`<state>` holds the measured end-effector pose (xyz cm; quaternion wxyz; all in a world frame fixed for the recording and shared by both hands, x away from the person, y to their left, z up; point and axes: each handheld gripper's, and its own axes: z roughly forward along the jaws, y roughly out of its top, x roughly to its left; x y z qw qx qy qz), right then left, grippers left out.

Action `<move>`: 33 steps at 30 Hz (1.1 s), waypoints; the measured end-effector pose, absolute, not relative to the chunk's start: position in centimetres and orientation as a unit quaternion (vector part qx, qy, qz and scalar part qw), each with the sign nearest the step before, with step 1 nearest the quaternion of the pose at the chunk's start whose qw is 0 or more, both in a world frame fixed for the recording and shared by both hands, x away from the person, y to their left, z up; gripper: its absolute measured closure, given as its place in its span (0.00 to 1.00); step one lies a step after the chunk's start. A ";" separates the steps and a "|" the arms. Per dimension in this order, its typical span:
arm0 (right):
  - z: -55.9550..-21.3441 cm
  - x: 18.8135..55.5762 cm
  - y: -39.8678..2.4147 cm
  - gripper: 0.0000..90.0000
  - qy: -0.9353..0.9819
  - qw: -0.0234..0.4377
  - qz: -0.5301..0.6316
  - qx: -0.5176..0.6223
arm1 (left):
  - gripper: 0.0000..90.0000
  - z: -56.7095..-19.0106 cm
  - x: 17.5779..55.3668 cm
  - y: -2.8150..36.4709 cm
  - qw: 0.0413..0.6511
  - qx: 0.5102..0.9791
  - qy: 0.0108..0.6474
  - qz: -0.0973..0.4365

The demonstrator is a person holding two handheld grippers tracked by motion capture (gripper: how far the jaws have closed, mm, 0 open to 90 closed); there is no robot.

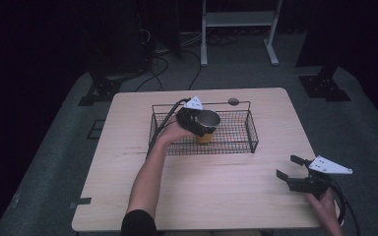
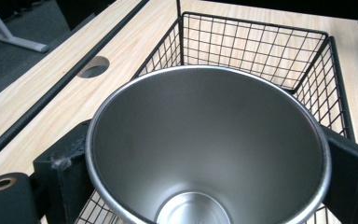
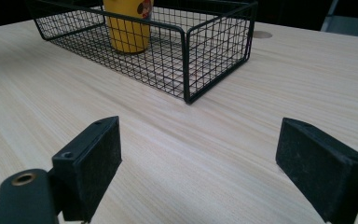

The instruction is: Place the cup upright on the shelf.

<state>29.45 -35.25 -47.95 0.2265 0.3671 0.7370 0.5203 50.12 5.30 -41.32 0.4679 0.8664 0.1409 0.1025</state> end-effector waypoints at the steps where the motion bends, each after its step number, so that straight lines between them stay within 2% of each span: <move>1: -48.0 29.5 -35.3 0.15 0.737 0.227 0.520 0.367 | 0.08 -41.3 50.1 5.3 0.468 0.866 0.141 0.103; 9: -47.9 29.5 -35.3 0.15 0.735 0.225 0.523 0.368 | 0.02 -41.0 49.9 5.2 0.469 0.864 0.139 0.117; 33: -48.0 29.4 -35.4 0.15 0.734 0.224 0.525 0.367 | 0.02 -39.3 49.3 6.3 0.485 0.850 0.149 0.140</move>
